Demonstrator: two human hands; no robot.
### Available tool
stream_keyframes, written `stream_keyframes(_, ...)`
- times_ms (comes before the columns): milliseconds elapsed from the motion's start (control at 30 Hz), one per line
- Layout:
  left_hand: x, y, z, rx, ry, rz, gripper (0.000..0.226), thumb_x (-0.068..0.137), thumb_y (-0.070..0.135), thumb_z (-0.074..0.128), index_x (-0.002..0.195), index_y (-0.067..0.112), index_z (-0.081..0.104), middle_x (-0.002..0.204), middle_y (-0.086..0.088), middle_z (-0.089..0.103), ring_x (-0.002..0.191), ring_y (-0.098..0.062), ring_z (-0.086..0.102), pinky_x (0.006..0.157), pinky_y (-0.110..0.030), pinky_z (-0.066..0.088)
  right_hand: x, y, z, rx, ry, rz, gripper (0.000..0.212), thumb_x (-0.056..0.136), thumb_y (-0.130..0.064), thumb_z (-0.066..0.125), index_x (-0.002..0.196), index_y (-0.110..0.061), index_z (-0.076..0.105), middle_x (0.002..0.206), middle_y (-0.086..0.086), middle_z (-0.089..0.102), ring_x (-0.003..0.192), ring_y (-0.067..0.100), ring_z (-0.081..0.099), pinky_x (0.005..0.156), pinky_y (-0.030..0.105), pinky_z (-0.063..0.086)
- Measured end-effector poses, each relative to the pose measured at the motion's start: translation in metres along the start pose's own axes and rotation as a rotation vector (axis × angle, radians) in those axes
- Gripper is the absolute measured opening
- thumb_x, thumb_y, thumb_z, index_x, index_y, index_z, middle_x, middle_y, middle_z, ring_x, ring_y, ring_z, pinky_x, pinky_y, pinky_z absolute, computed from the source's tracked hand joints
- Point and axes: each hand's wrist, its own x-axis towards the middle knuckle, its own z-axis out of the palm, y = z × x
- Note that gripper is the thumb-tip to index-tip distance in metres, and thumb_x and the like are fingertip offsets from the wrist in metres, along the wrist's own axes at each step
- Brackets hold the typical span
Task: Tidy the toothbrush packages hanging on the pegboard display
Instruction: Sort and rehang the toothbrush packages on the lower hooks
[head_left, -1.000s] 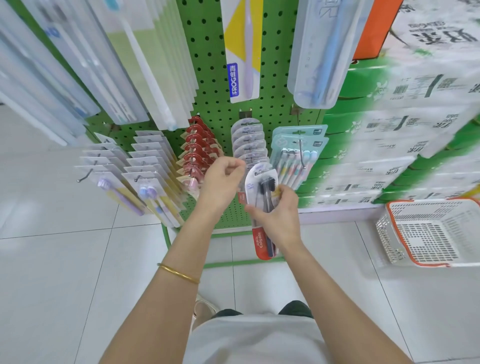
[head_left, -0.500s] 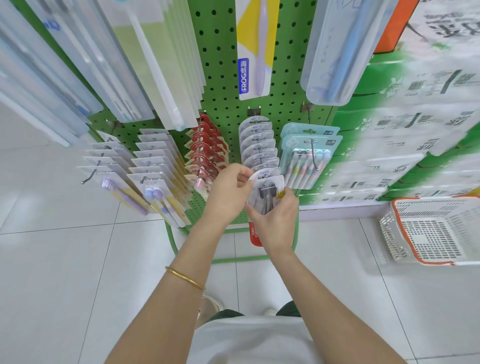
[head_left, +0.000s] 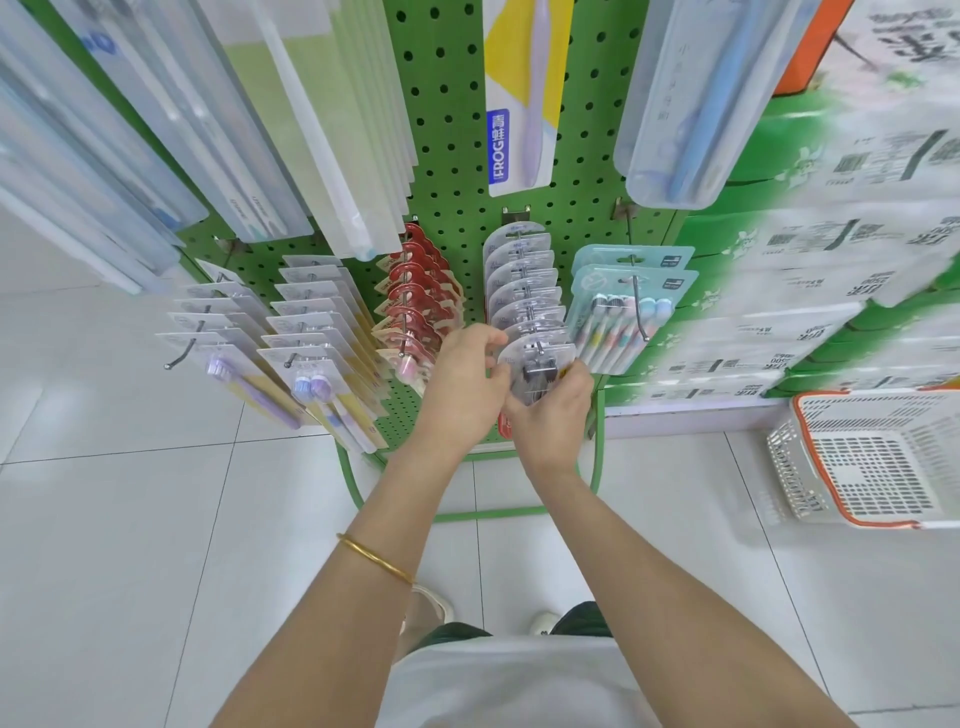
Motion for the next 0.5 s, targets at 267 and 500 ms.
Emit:
stream_keyframes(267, 0.002, -0.001, 0.001, 0.042, -0.01, -0.013, 0.037, 0.091, 0.007, 0.054, 0.126, 0.015, 0.051, 0.128, -0.005, 0.046, 0.11, -0.015, 0.051, 0.09, -0.021, 0.04, 0.013, -0.005, 0.007, 0.029, -0.034, 0.011, 0.085, 0.062, -0.051, 0.071, 0.115, 0.008, 0.043, 0.107, 0.019, 0.049, 0.099, 0.031, 0.045, 0.083, 0.034, 0.039)
stream_keyframes(500, -0.001, 0.003, -0.001, 0.042, -0.021, -0.012, 0.033, 0.093, 0.007, 0.051, 0.125, 0.014, 0.051, 0.12, 0.0, 0.041, 0.09, -0.007, 0.05, 0.063, 0.0, 0.038, 0.015, 0.001, 0.005, 0.034, -0.059, 0.001, 0.076, 0.064, -0.038, 0.082, 0.113, 0.005, 0.043, 0.108, 0.017, 0.049, 0.102, 0.03, 0.045, 0.08, 0.028, 0.036)
